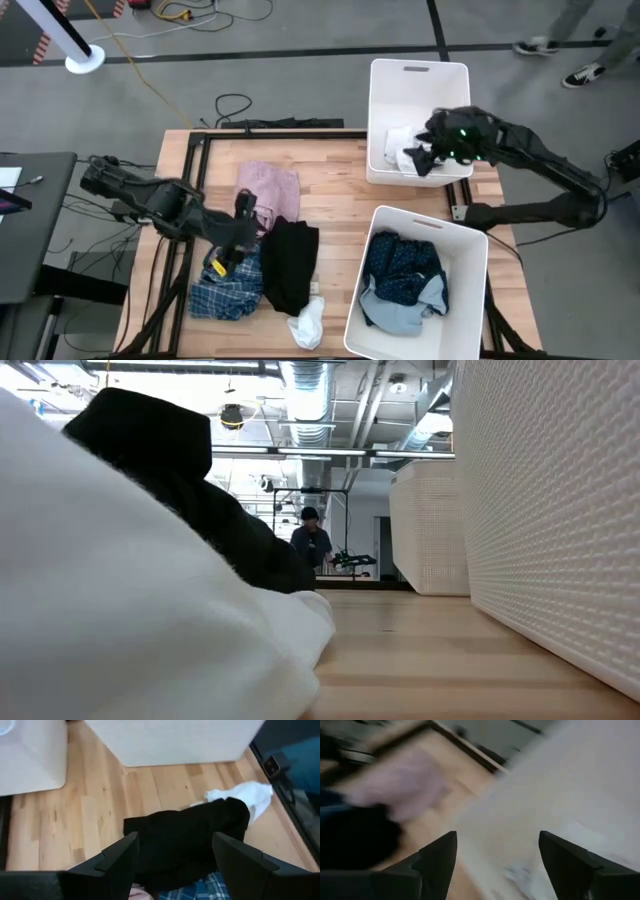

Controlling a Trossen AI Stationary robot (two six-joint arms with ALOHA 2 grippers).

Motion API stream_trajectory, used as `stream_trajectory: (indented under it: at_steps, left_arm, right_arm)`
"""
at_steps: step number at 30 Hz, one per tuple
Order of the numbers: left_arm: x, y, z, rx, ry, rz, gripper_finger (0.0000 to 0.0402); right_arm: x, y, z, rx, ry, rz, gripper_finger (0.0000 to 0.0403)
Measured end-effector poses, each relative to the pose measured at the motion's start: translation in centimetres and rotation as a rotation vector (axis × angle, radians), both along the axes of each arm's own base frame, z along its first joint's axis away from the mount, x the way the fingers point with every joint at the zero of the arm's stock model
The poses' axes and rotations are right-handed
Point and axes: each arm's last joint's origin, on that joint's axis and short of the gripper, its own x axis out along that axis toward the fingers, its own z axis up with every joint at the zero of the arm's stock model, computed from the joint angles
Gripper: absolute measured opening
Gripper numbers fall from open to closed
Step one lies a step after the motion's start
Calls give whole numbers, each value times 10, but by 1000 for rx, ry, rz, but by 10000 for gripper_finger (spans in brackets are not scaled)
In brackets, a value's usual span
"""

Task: Sort clothes
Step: Put the white sock in the top laundry bin

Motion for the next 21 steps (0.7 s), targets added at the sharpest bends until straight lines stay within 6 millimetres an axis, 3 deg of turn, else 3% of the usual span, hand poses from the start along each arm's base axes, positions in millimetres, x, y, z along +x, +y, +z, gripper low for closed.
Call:
stream_trajectory:
  at_steps: [9, 16, 21]
  left_arm:
    - [24, -55, -33, 164, 26, -58, 247]
    - [43, -104, -66, 226, 29, -199, 247]
    - [56, -124, -88, 243, 45, -242, 247]
  right_arm:
    - [28, 62, 26, -40, -309, 383, 296]
    - [47, 109, 32, -111, -410, 667, 296]
    - [59, 141, 33, -152, -468, 820, 296]
